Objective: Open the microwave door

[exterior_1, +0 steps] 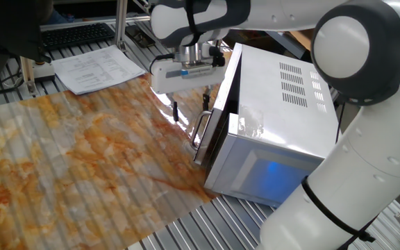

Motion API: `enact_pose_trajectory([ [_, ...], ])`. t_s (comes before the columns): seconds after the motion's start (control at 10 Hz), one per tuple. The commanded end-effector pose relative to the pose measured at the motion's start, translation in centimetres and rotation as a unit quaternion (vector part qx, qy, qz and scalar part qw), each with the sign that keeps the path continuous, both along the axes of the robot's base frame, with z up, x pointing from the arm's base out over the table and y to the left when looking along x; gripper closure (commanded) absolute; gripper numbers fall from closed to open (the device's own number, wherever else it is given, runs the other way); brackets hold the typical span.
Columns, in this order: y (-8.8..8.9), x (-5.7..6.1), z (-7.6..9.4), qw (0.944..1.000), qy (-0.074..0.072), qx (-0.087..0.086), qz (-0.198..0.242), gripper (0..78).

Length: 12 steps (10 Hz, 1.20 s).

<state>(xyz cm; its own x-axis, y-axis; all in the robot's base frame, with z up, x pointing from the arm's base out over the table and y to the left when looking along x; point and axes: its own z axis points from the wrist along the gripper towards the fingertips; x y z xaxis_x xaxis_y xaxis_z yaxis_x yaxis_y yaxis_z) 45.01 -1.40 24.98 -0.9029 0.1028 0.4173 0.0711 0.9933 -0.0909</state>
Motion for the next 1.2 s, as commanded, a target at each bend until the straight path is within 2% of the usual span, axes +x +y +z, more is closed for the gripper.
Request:
enact_pose_trajectory([
  [0.1,0.4,1.9,0.9,0.9995,-0.015,-0.016,0.022,0.1],
  [0.2,0.5,2.1,1.0,0.9995,-0.014,-0.017,0.021,0.1],
  [0.3,0.6,3.0,1.6,0.9996,-0.013,-0.017,0.017,0.1],
  [0.4,0.6,3.2,1.7,0.9996,-0.014,-0.017,0.018,0.1],
  [0.5,0.5,3.6,2.4,0.9991,-0.027,-0.011,0.031,0.1],
  [0.7,0.1,4.6,4.0,0.9979,-0.034,0.002,0.056,0.1],
  [0.9,-0.2,5.2,5.1,0.9969,-0.044,0.005,0.066,0.1],
  [1.1,-0.9,5.1,6.2,0.9943,-0.071,0.007,0.079,0.1],
  [1.2,-1.1,5.1,6.6,0.9931,-0.080,0.010,0.086,0.1],
])
